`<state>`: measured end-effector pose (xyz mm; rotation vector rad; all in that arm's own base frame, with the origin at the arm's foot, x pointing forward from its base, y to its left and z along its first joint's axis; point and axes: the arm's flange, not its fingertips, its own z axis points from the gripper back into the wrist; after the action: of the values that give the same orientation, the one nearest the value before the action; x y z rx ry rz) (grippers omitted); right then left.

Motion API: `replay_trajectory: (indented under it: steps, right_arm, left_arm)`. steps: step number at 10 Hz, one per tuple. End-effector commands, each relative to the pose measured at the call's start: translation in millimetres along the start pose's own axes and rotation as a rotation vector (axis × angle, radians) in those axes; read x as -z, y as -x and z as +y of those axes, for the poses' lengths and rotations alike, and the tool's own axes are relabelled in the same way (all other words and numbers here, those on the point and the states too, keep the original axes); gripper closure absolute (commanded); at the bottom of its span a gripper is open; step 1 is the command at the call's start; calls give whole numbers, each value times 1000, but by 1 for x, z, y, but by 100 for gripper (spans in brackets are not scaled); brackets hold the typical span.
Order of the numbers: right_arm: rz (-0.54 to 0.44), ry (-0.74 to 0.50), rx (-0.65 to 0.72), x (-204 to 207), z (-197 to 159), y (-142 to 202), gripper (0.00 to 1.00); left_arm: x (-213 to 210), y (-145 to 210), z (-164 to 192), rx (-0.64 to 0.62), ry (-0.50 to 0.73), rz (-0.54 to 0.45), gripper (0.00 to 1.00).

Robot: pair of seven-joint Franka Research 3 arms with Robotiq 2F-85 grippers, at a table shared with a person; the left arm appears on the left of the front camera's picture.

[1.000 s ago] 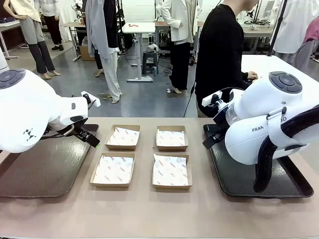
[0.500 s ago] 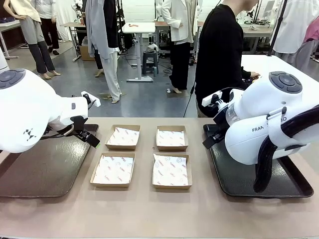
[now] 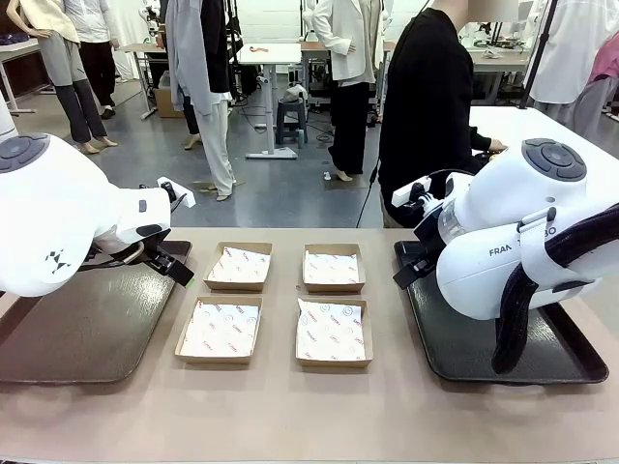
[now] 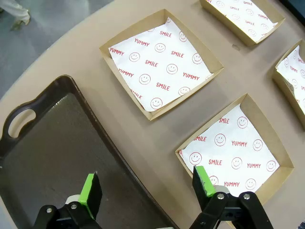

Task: Individually package the donuts and arrange them on the tray.
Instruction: Pick up one Paper togo box.

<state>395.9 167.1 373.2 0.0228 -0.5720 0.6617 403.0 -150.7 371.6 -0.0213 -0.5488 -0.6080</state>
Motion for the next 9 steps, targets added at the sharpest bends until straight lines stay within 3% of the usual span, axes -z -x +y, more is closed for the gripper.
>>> replay_trajectory:
  steps: [1, 5, 9]
  right_arm:
    - [0, 0, 0, 0, 0, 0, 0]
    - [32, 24, -32, -16, 0, 13, 0]
    - [130, 1, -87, -102, 17, 86, 0]
  left_arm:
    - [0, 0, 0, 0, 0, 0, 0]
    - [-14, 6, -5, 26, 2, 16, 0]
    - [-91, 64, -26, 107, 43, 82, 0]
